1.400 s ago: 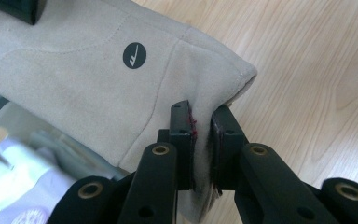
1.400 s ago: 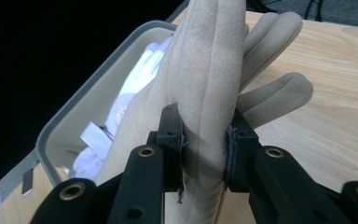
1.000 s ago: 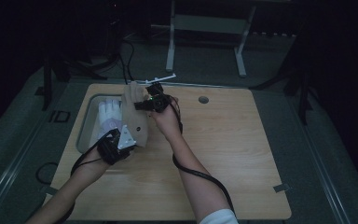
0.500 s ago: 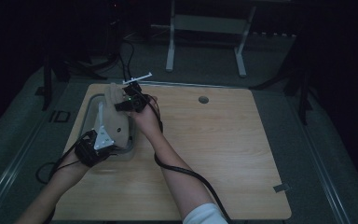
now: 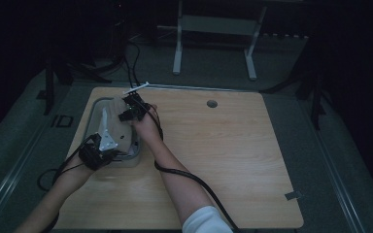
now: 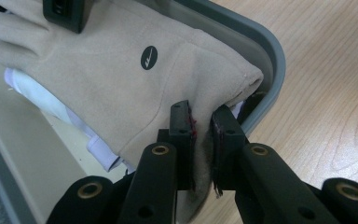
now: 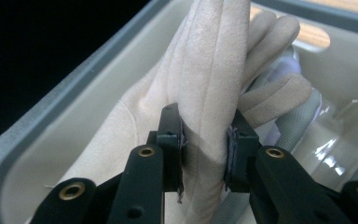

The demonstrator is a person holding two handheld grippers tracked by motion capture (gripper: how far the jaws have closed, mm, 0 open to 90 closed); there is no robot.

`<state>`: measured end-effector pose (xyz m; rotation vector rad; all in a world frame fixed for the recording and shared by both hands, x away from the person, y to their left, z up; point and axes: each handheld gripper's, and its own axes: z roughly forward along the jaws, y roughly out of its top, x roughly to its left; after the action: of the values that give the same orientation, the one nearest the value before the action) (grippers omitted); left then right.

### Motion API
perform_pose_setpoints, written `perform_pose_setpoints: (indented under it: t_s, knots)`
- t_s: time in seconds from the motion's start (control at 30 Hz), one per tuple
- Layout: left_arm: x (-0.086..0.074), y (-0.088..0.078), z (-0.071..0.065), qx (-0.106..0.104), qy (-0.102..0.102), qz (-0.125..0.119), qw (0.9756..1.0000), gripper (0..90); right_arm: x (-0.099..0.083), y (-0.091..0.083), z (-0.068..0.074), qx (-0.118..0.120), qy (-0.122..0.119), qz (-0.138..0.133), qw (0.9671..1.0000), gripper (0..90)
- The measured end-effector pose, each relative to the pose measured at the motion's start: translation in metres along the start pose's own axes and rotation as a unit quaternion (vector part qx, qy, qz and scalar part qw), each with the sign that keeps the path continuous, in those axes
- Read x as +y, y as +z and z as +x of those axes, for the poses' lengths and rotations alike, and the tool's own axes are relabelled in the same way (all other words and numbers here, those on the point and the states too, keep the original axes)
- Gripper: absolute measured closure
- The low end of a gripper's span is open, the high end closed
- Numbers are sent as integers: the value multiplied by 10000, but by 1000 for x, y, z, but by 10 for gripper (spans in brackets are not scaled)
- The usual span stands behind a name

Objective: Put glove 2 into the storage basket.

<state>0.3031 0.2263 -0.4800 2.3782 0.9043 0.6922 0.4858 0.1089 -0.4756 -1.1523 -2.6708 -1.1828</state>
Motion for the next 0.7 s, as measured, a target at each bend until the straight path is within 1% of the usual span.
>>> perform_pose_setpoints:
  t_s: [0.03, 0.17, 0.2, 0.27, 0.33, 0.4, 0.43, 0.47, 0.5, 0.53, 0.57, 0.6, 0.67, 0.7]
  knots:
    - [0, 1, 0, 12, 32, 4, 10000, 813, -1, 2, -1, -27, -8, 17, 10000, 720]
    - [1, 2, 3, -95, -48, 12, 9999, 794, -5, 6, -4, -49, 3, 6, 10000, 701]
    - [2, 2, 4, -134, -78, 21, 9999, 787, -5, 6, -5, -49, 20, 16, 10000, 685]
    - [2, 1, 6, -183, -168, 8, 9997, 753, -5, 4, -7, 8, 91, 59, 9999, 623]
    - [4, -2, 7, -241, -229, -13, 9994, 676, -5, 0, -9, -25, 101, 69, 9999, 574]
    - [5, -5, 6, -157, -204, -22, 9997, 557, -5, -7, -10, -46, 45, 71, 10000, 527]
    - [5, -6, 5, -110, -231, -30, 9997, 524, -5, -11, -11, -94, 3, 47, 9999, 508]
    - [5, -8, 5, -112, -280, -64, 9995, 501, -5, -15, -11, -111, -15, 55, 9999, 490]
    - [6, -10, 5, -148, -321, -90, 9993, 472, -5, -18, -12, -72, -12, 40, 10000, 467]
    - [6, -10, 5, -148, -321, -90, 9993, 444, -5, -18, -12, -72, -12, 40, 10000, 467]
    - [7, -13, 3, -130, -429, -154, 9989, 444, -6, -22, -13, -41, -19, 24, 10000, 438]
    - [8, -15, 1, -150, -451, -225, 9986, 369, -8, -29, -13, -16, -95, -10, 10000, 381]
    - [11, -17, -1, -207, -486, -281, 9982, 306, -10, -35, -13, 76, -128, -56, 9999, 334]
    - [11, -18, -2, -277, -489, -347, 9978, 246, -11, -38, -12, 58, -168, -81, 9998, 306]
